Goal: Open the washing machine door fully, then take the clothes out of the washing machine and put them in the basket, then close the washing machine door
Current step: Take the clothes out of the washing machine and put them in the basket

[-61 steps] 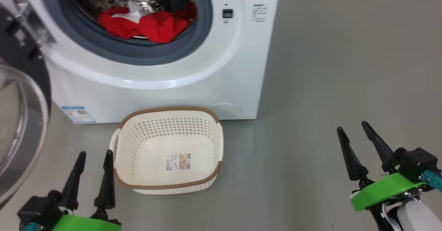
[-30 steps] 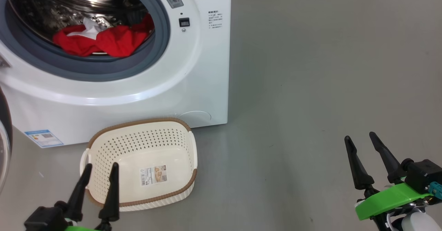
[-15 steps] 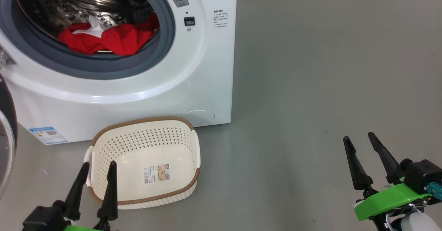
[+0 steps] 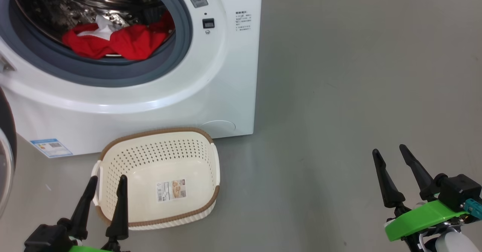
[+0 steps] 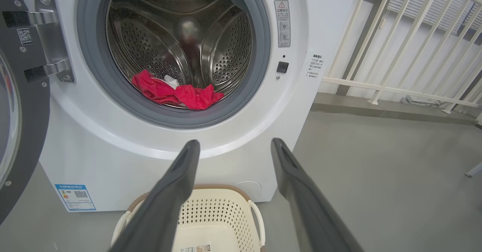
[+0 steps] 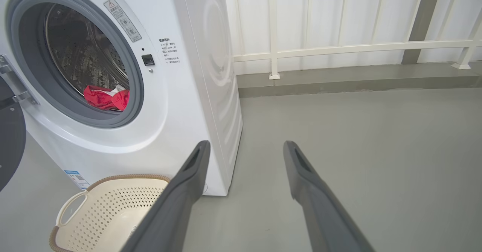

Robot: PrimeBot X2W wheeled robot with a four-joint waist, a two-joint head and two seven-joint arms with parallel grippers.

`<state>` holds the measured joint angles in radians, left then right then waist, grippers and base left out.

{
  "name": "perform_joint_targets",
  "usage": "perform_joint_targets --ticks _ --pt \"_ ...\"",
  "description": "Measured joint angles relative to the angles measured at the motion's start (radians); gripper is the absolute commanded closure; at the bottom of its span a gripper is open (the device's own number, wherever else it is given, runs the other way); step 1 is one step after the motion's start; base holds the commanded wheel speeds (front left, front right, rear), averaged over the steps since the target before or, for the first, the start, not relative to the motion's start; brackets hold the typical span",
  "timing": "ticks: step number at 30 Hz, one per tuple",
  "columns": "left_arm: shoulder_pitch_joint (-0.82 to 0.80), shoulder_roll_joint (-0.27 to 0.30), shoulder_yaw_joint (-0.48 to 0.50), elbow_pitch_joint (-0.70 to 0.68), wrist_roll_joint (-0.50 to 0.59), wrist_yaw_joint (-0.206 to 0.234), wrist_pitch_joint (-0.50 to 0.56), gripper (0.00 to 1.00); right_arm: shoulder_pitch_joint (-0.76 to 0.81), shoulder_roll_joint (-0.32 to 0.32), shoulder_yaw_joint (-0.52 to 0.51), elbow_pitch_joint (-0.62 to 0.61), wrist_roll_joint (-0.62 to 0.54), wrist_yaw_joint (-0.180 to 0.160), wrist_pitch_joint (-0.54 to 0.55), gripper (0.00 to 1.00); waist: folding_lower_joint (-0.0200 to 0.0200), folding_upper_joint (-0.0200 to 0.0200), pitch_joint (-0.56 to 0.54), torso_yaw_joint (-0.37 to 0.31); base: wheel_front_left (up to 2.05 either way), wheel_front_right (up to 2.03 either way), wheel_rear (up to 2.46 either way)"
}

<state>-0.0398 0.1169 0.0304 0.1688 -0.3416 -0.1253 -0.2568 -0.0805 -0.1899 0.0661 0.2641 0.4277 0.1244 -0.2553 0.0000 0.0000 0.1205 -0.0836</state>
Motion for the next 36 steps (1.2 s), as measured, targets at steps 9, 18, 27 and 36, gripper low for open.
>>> perform_joint_targets --ticks 9,18,27,36 --pt "-0.001 0.002 0.008 -0.002 -0.004 0.000 0.000 0.00 -0.001 0.001 0.003 0.000 0.000 0.000 0.000 0.00 0.0000 0.0000 0.009 0.003 1.03 -1.16 0.13" --pt "-0.006 -0.003 0.016 -0.006 -0.003 0.000 0.000 0.00 -0.004 0.002 0.003 -0.001 0.000 0.000 0.000 0.00 0.0000 0.0000 0.014 0.008 0.24 -0.24 0.00" --pt "-0.006 -0.003 0.012 -0.001 -0.002 0.000 0.000 0.00 -0.004 0.005 0.008 -0.001 0.000 0.000 0.000 0.00 0.0000 0.0000 0.017 0.011 0.00 0.00 0.00" --pt "-0.060 -0.017 0.016 0.078 0.023 0.000 0.000 0.00 -0.015 0.014 0.012 -0.002 0.000 0.000 0.000 0.00 0.0000 0.0000 0.051 0.007 0.00 0.00 0.00"
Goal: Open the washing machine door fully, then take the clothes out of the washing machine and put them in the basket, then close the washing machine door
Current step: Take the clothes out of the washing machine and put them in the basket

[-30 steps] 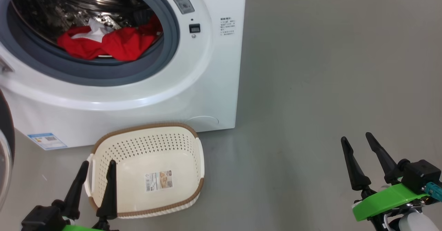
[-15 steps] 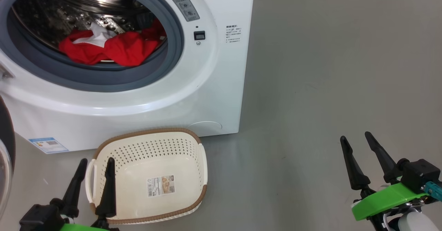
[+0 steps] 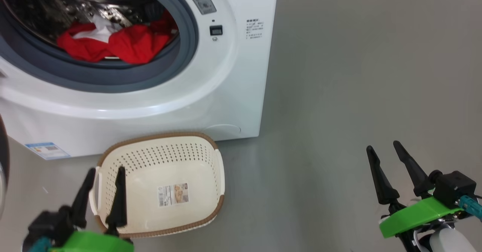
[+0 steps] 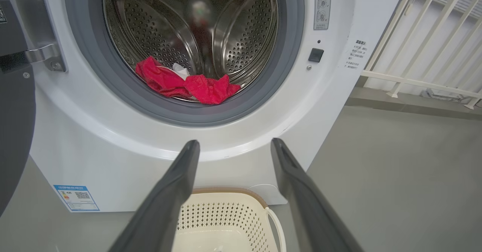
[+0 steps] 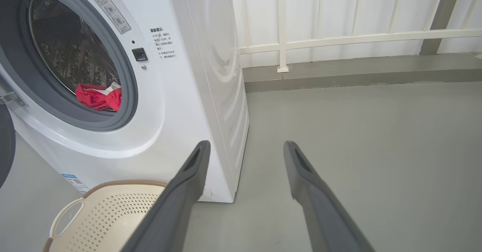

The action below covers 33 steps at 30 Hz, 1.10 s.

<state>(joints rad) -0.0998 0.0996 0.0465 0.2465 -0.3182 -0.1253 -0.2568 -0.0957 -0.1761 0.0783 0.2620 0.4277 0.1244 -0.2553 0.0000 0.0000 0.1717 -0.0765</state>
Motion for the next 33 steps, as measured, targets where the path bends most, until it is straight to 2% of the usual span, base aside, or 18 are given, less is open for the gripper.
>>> perform_joint_targets --ticks 5,11,22,28,33 --pt "-0.148 0.001 0.006 0.129 0.036 0.000 0.000 0.00 -0.027 0.015 0.002 -0.005 0.000 0.000 0.000 0.00 0.0000 0.0000 0.044 -0.004 0.00 0.00 0.00" --pt "-0.406 0.024 -0.016 0.353 0.101 0.014 0.002 0.00 -0.064 0.029 0.012 -0.006 0.002 0.000 0.000 0.00 0.0000 0.0000 0.111 -0.017 0.00 0.00 0.00" --pt "-0.892 0.099 -0.085 0.700 0.179 0.020 0.097 0.00 -0.149 0.064 0.046 -0.012 0.003 0.000 0.000 0.00 0.0000 0.0000 0.246 -0.070 0.00 0.00 0.00" --pt "-1.058 0.146 -0.111 0.839 0.195 0.018 0.122 0.00 -0.189 0.086 0.075 -0.012 0.008 0.000 0.000 0.00 0.0000 0.0000 0.309 -0.121 0.00 0.00 0.00" --pt "-1.124 0.177 -0.134 0.910 0.207 0.010 0.129 0.00 -0.196 0.089 0.085 -0.016 0.012 0.000 0.000 0.00 0.0000 0.0000 0.344 -0.155 0.00 0.00 0.00"
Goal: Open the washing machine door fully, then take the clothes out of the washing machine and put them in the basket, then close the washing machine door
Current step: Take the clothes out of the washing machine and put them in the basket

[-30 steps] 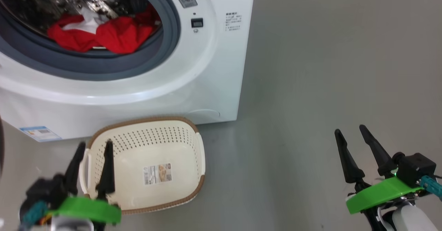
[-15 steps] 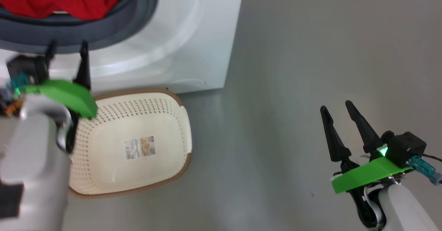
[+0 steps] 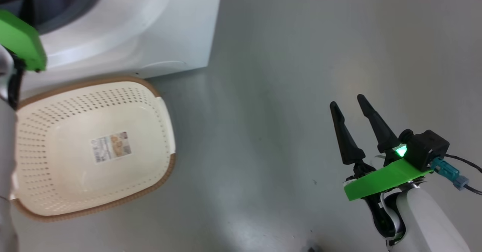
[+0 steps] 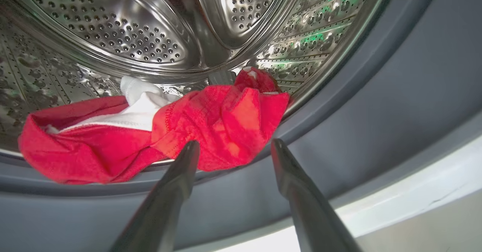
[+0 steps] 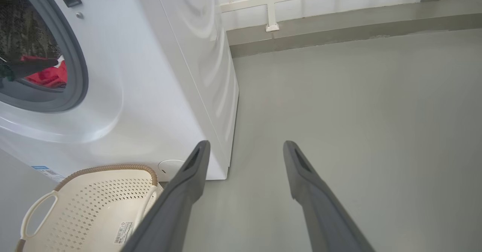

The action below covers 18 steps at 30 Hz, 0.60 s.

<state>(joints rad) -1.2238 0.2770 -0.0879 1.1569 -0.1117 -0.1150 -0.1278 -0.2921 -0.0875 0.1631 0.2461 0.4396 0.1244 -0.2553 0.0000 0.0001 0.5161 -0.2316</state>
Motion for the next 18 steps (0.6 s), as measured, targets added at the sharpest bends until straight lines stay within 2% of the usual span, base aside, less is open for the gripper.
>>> perform_joint_targets --ticks 6,11,18 --pt "-0.096 0.045 -0.010 0.083 0.001 0.002 0.005 0.00 0.000 0.009 0.014 -0.010 0.000 0.000 0.000 0.00 0.0000 -0.0001 0.053 -0.048 0.00 0.00 0.00" --pt "-0.151 0.089 -0.018 0.113 0.008 0.027 0.012 0.00 -0.008 0.018 0.025 -0.019 0.001 0.000 0.000 0.00 0.0000 0.0000 0.093 -0.077 0.00 0.00 0.00" --pt "-0.175 0.123 -0.023 0.132 0.008 0.047 0.022 0.00 -0.019 0.024 0.035 -0.023 0.001 0.000 0.000 0.00 0.0000 0.0000 0.123 -0.097 0.00 0.00 0.00"
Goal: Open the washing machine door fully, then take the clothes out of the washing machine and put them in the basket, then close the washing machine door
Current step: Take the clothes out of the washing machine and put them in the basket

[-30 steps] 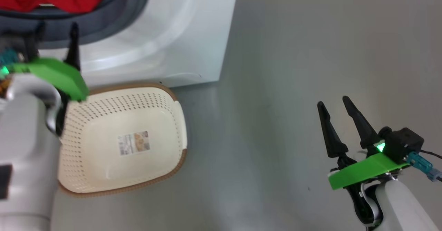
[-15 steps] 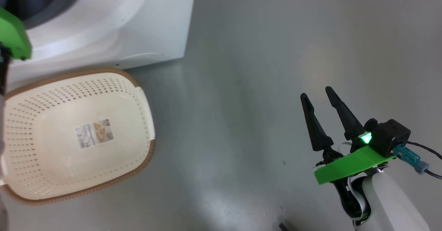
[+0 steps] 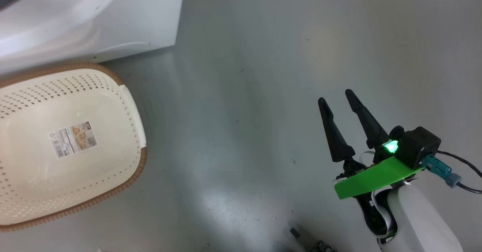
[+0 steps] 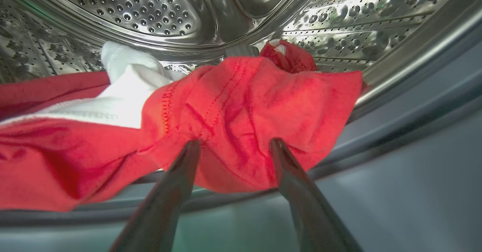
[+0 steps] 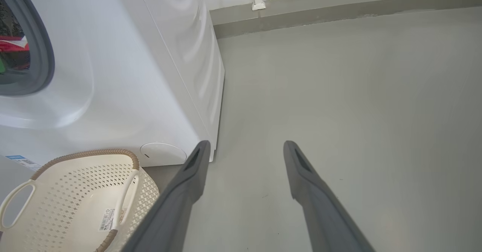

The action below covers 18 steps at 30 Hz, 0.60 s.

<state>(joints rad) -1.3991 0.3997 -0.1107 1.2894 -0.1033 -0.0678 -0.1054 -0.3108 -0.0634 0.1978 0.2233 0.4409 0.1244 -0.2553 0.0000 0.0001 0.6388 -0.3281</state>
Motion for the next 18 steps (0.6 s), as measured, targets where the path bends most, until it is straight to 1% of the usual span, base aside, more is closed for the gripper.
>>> perform_joint_targets --ticks 6,7,8,9,10,11,18 --pt "-0.009 0.007 -0.013 0.006 0.000 0.007 0.004 0.00 0.000 0.006 0.007 -0.003 0.000 0.000 0.000 0.00 0.0000 0.0000 0.014 -0.007 0.00 0.00 0.00" --pt "-0.010 0.008 -0.017 0.006 0.000 0.007 0.006 0.21 -0.001 0.007 0.008 -0.003 0.000 0.000 0.000 0.00 0.0000 0.0000 0.015 -0.008 0.00 0.00 0.00" --pt "-0.011 0.009 -0.019 0.007 0.000 0.007 0.007 0.53 -0.001 0.007 0.008 -0.004 0.000 0.000 0.000 0.00 0.0000 0.0000 0.016 -0.008 0.00 0.00 0.00" --pt "-0.012 0.010 -0.020 0.008 0.000 0.007 0.009 0.64 -0.001 0.007 0.008 -0.004 0.000 0.000 0.000 0.00 0.0000 0.0000 0.017 -0.008 0.00 0.00 0.00" --pt "-0.012 0.010 -0.022 0.010 0.000 0.007 0.012 0.88 -0.001 0.007 0.009 -0.005 0.000 0.000 0.000 0.00 -0.0001 0.0000 0.017 -0.008 0.00 0.00 0.00" --pt "-0.012 0.010 -0.024 0.011 0.000 0.007 0.016 1.00 -0.001 0.007 0.009 -0.007 0.000 0.000 0.000 0.00 0.0000 0.0000 0.017 -0.009 0.00 0.00 0.00" --pt "-0.012 0.008 -0.034 0.015 -0.002 0.007 0.002 1.00 -0.006 0.007 0.009 -0.009 0.000 0.000 0.000 0.00 0.0000 0.0000 0.010 -0.004 0.00 0.00 0.00"
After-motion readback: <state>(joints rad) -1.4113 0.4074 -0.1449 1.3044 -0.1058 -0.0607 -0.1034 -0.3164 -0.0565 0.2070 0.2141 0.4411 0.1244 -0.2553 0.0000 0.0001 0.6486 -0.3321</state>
